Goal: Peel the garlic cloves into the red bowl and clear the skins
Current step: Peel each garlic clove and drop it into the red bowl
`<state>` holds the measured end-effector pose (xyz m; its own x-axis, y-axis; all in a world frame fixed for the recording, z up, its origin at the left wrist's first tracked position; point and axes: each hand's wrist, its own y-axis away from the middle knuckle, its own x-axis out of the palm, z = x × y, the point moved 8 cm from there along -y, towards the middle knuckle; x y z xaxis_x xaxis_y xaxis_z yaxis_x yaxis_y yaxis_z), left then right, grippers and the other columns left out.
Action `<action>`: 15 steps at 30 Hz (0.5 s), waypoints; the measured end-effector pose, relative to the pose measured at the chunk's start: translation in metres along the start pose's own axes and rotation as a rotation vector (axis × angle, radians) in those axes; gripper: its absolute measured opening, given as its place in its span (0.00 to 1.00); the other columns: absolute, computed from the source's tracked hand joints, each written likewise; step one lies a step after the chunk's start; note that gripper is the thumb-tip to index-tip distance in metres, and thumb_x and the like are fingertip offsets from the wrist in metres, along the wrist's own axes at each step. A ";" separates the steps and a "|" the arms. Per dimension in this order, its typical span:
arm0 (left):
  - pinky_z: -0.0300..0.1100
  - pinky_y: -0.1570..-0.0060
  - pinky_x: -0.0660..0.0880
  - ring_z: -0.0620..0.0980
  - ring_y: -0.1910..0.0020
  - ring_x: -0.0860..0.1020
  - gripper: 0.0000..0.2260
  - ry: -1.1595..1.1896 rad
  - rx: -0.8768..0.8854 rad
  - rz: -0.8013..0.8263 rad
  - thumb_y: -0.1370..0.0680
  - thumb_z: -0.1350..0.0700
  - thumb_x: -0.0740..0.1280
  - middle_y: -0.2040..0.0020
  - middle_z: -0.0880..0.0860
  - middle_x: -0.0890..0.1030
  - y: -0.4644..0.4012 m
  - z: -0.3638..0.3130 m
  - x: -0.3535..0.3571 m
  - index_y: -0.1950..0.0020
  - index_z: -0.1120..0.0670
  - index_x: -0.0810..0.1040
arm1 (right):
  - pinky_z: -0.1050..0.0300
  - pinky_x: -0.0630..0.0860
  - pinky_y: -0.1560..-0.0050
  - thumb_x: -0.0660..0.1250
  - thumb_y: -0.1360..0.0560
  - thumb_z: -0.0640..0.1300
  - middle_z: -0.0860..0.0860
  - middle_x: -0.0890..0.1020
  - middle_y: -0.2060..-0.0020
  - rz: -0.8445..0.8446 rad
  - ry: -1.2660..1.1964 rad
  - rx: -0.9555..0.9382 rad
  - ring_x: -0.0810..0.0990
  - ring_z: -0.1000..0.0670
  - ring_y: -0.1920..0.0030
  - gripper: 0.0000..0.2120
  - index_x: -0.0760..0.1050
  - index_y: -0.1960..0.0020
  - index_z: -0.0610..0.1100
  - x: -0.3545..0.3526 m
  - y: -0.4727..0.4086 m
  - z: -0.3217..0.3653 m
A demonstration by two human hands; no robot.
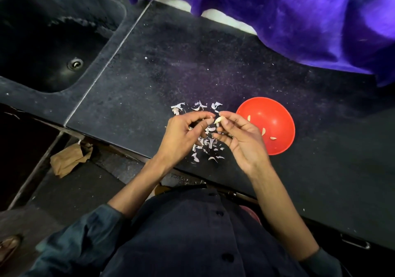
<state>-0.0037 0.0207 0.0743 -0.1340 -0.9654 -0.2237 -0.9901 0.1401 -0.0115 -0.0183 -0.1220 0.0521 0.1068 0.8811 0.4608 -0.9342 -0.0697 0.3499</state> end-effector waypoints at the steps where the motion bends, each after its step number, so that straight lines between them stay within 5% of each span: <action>1: 0.41 0.67 0.80 0.50 0.66 0.81 0.07 -0.007 0.008 0.001 0.23 0.57 0.70 0.58 0.46 0.84 0.000 -0.001 0.000 0.46 0.52 0.83 | 0.58 0.81 0.58 0.65 0.26 0.34 0.48 0.83 0.60 -0.004 0.005 -0.003 0.81 0.53 0.61 0.08 0.79 0.48 0.39 0.000 0.000 0.000; 5: 0.38 0.64 0.78 0.41 0.68 0.78 0.04 -0.057 0.071 -0.021 0.24 0.55 0.72 0.62 0.39 0.82 -0.001 -0.008 -0.005 0.51 0.49 0.84 | 0.58 0.81 0.58 0.66 0.27 0.35 0.47 0.83 0.59 -0.018 0.058 -0.032 0.81 0.51 0.59 0.08 0.80 0.49 0.40 0.002 0.000 0.000; 11: 0.34 0.61 0.75 0.37 0.64 0.76 0.06 -0.221 0.206 -0.019 0.23 0.56 0.69 0.61 0.44 0.81 -0.001 -0.015 -0.004 0.50 0.56 0.85 | 0.60 0.80 0.55 0.63 0.24 0.30 0.48 0.85 0.61 -0.055 0.111 -0.078 0.84 0.53 0.58 0.09 0.79 0.48 0.38 0.003 0.004 0.005; 15: 0.45 0.61 0.78 0.45 0.61 0.79 0.08 -0.384 0.290 -0.031 0.22 0.52 0.67 0.57 0.47 0.83 -0.002 -0.014 -0.002 0.49 0.54 0.84 | 0.61 0.80 0.55 0.64 0.24 0.29 0.47 0.86 0.61 -0.093 0.150 -0.096 0.85 0.51 0.58 0.08 0.79 0.48 0.37 0.002 0.005 0.007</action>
<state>-0.0023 0.0190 0.0884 -0.0256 -0.8266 -0.5623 -0.9333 0.2213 -0.2829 -0.0201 -0.1235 0.0601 0.1491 0.9418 0.3013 -0.9516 0.0539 0.3026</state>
